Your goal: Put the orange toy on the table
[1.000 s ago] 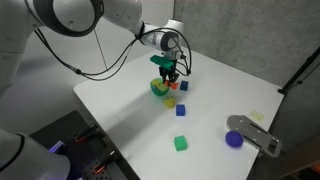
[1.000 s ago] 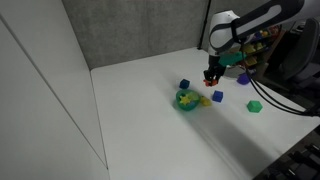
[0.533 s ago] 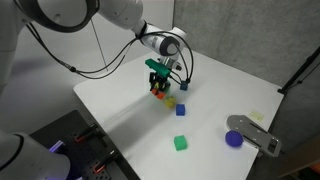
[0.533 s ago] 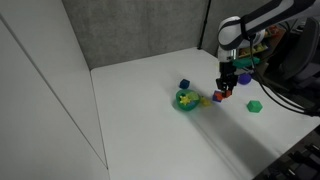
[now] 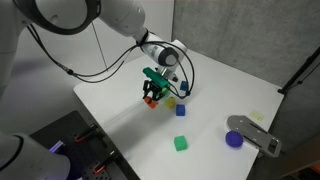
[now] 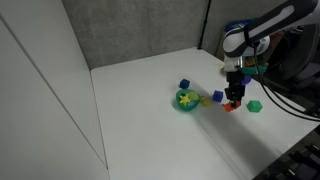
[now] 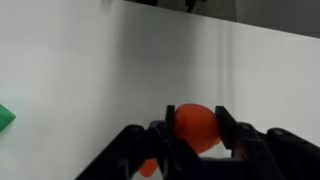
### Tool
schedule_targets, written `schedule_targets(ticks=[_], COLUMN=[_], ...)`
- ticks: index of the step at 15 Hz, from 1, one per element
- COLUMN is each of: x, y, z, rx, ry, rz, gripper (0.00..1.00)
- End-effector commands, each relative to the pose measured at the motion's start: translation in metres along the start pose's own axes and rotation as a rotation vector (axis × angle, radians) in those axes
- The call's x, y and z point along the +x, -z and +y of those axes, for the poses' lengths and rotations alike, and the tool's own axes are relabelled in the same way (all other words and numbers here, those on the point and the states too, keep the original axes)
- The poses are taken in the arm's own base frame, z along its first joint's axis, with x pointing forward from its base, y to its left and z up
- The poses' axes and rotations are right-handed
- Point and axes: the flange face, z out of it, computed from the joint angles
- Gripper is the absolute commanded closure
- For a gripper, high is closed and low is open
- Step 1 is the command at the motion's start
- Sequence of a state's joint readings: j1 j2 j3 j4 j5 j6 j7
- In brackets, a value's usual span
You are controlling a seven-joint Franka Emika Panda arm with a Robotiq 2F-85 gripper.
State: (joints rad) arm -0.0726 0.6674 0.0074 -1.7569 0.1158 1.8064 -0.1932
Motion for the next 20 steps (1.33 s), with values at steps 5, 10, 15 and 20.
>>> schedule_targets(ticks=[5,10,15,20], x=[-0.004,0.003,0.004,0.004], y=[-0.036,-0.071,-0.1,-0.118], z=[0.029,0.043,0.051,0.057], rx=[0.089,0.111,0.136,0.154], ry=[0.022,-0.002,-0.016,-0.033], rz=[-0.064,-0.142,-0.232,-0.317], gripper=[0.81,0.81,0.81,0.81])
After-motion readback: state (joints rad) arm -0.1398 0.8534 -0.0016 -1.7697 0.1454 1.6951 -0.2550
